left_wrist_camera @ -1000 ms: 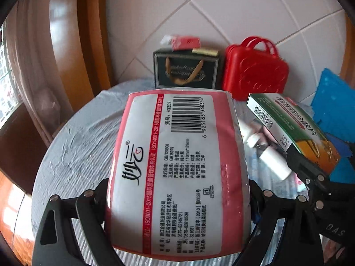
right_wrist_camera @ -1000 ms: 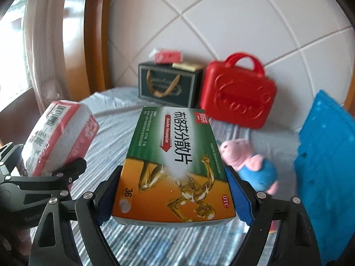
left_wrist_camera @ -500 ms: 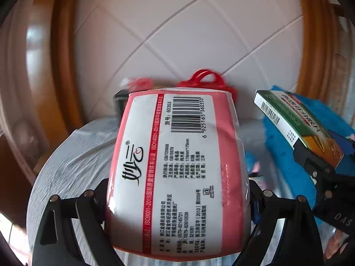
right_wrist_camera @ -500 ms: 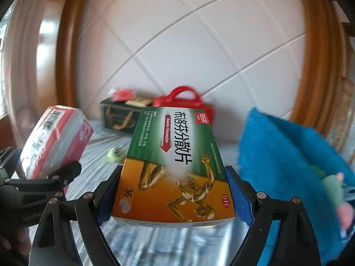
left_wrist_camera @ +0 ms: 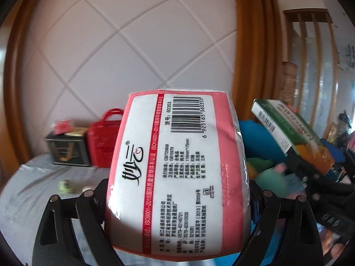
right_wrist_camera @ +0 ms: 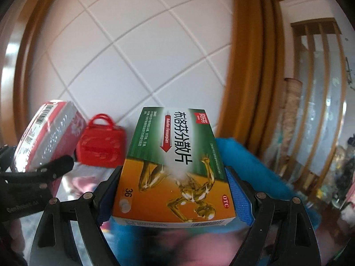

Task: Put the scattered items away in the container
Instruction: 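Lift the tissue pack and medicine box and carry them to the crate, then open both tools to drop the tissue pack and medicine box in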

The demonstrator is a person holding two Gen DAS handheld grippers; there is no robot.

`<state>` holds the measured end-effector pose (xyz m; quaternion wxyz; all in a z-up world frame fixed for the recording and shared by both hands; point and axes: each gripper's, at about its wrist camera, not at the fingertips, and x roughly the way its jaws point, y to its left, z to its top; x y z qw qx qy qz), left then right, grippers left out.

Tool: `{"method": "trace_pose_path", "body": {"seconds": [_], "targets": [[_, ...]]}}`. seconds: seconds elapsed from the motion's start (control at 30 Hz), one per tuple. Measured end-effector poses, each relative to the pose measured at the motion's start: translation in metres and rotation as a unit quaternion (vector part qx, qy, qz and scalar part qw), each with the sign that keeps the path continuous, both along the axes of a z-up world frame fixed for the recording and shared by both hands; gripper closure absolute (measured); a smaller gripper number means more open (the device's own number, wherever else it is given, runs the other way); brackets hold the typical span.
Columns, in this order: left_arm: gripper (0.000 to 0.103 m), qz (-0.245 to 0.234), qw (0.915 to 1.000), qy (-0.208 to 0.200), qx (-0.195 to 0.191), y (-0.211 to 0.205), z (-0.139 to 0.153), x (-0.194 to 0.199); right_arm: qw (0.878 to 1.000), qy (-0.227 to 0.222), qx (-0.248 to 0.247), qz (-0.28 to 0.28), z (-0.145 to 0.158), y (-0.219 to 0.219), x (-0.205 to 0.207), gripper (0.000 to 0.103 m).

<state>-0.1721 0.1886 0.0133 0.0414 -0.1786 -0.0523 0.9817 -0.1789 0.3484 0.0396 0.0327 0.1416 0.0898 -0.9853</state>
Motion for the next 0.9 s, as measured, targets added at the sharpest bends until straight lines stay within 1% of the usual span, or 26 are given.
{"method": "trace_pose_path", "body": {"seconds": [0.07, 0.13, 0.23, 0.3, 0.4, 0.53, 0.6, 0.63, 0.7, 0.73, 0.8, 0.87, 0.9], "targets": [[0.012, -0.012, 0.9999, -0.011, 0.000, 0.047, 0.003, -0.009, 1.000, -0.011, -0.003, -0.007, -0.001, 0.053, -0.012, 0.016], [0.012, -0.021, 0.9995, -0.025, -0.003, 0.090, 0.002, -0.022, 1.000, -0.024, -0.002, -0.013, -0.006, 0.096, -0.021, 0.016], [0.012, -0.037, 0.9974, -0.061, -0.013, 0.148, -0.005, -0.041, 0.998, -0.051, -0.004, -0.029, -0.017, 0.160, -0.035, 0.016], [0.012, -0.044, 0.9946, -0.090, -0.028, 0.180, -0.014, -0.054, 0.997, -0.073, -0.011, -0.035, -0.027, 0.191, -0.039, 0.016], [0.012, -0.029, 0.9935, -0.094, -0.058, 0.206, -0.018, -0.060, 0.994, -0.101, -0.018, -0.031, -0.041, 0.223, -0.055, 0.016], [0.012, -0.034, 0.9892, -0.116, -0.082, 0.231, -0.020, -0.072, 0.991, -0.133, -0.020, -0.015, -0.055, 0.241, -0.067, 0.016], [0.012, -0.033, 0.9856, -0.137, -0.093, 0.242, -0.027, -0.081, 0.989, -0.147, -0.022, -0.007, -0.062, 0.238, -0.072, 0.016], [0.012, -0.035, 0.9841, -0.150, -0.089, 0.244, -0.029, -0.084, 0.988, -0.154, -0.023, -0.003, -0.066, 0.236, -0.072, 0.016], [0.012, -0.034, 0.9830, -0.162, -0.079, 0.243, -0.030, -0.087, 0.985, -0.170, -0.020, 0.005, -0.073, 0.237, -0.077, 0.016], [0.012, -0.032, 0.9819, -0.168, -0.080, 0.244, -0.031, -0.088, 0.983, -0.181, -0.020, 0.009, -0.076, 0.239, -0.083, 0.016], [0.011, -0.029, 0.9802, -0.177, -0.085, 0.246, -0.032, -0.089, 0.982, -0.189, -0.022, 0.015, -0.079, 0.240, -0.084, 0.015], [0.009, -0.027, 0.9790, -0.181, -0.090, 0.250, -0.035, -0.088, 0.981, -0.191, -0.024, 0.020, -0.082, 0.238, -0.081, 0.013], [0.007, -0.024, 0.9786, -0.182, -0.094, 0.253, -0.037, -0.088, 0.981, -0.193, -0.025, 0.022, -0.082, 0.239, -0.080, 0.009]]}}
